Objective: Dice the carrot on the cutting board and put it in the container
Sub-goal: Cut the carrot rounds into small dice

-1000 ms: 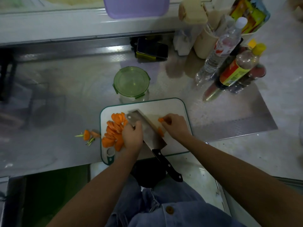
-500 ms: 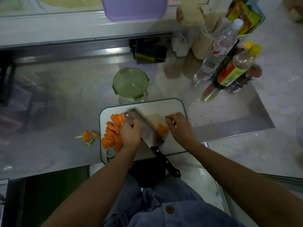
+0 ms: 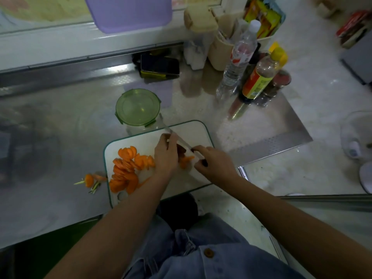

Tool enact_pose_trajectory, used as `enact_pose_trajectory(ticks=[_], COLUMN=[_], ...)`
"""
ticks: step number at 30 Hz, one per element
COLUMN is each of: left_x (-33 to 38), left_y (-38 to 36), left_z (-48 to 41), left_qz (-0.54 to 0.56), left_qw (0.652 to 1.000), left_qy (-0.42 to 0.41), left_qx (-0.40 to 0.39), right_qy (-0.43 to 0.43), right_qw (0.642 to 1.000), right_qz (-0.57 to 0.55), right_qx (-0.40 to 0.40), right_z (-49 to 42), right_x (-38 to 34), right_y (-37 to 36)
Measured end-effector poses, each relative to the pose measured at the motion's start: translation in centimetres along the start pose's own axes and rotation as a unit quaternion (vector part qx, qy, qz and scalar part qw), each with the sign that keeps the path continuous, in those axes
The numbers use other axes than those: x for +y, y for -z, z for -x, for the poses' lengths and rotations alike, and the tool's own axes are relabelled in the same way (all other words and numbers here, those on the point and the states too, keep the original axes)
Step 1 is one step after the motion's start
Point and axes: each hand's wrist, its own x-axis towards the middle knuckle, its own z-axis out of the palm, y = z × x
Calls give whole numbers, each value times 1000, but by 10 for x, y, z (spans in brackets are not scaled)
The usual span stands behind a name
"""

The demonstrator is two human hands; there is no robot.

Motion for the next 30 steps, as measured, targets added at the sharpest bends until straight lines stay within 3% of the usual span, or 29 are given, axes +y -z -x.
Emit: enact_pose_trajectory(ticks=[2,3,4,7,9,11,13,20,24,30], left_x=[-7,-11,-18,-32,-35,-37,-36,-44,-42,-44], left_y=[1,5,9,16,13,7,2,-8,-6,3], left_z=[-1,-4,-8,-20,-20,-21,-23,-11,-5,-8], left_qz=[-32,-118,-226,-447,-504,-528,-531,-447,-456,-440], left_qw=[997,983,950,798,747,730,738,854,858,859], left_qy=[-45,-96,-161,-316,-327,-331,-322,-219,-197,-231], left_qx=[-62,-102,-141,-251,-285,-280,-263,-150,-130,-119], right_qy=[-66,-99,-126,-185,-200,-204,-202,-175,-127,-106], right_qw=[996,990,984,963,959,960,962,980,992,989], right_qz=[-55,-86,-115,-181,-186,-179,-174,-88,-12,57], right_qx=[36,48,59,77,74,67,56,29,8,-88], right_z=[0,0,0,2,4,5,5,-1,0,-4], right_x=[8,14,17,25,28,30,31,25,21,21], right_y=[3,3,4,6,5,4,4,1,-7,-12])
